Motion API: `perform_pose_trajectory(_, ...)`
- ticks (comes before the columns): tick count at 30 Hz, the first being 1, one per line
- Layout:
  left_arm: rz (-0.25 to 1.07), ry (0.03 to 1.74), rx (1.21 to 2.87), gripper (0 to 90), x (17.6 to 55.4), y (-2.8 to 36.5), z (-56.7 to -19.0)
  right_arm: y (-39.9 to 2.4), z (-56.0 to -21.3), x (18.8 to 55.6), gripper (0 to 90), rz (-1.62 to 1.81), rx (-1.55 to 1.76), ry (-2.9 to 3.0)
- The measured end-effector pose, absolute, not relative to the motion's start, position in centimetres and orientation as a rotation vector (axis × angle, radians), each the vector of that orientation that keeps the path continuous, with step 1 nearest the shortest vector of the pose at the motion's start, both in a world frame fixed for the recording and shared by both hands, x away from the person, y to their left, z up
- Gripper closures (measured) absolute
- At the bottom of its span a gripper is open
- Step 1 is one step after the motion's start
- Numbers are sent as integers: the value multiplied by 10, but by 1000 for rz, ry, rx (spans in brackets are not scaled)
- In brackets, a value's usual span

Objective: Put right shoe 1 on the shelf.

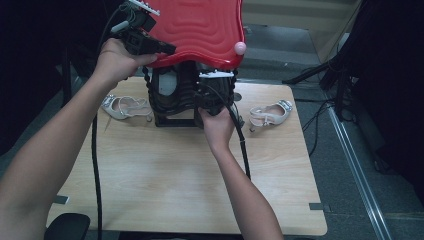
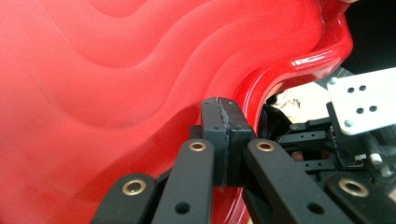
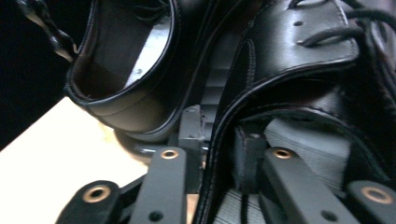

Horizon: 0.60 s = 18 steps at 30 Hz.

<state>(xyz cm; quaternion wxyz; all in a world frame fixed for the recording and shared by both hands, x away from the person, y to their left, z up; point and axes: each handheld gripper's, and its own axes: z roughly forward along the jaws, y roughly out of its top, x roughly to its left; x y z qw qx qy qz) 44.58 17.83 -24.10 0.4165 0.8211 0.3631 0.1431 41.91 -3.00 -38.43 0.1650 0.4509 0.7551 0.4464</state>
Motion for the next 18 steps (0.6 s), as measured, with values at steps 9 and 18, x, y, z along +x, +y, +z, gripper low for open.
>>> perform_pose_trajectory(9, 364, 915, 2053, 900, 445, 179, -242, -34, -377, 408, 720, 1294, 1244, 2186)
perform_pose_trajectory(18, 362, 915, 2055, 900, 445, 179, -242, -54, -367, 386, 770, 1286, 1222, 2240)
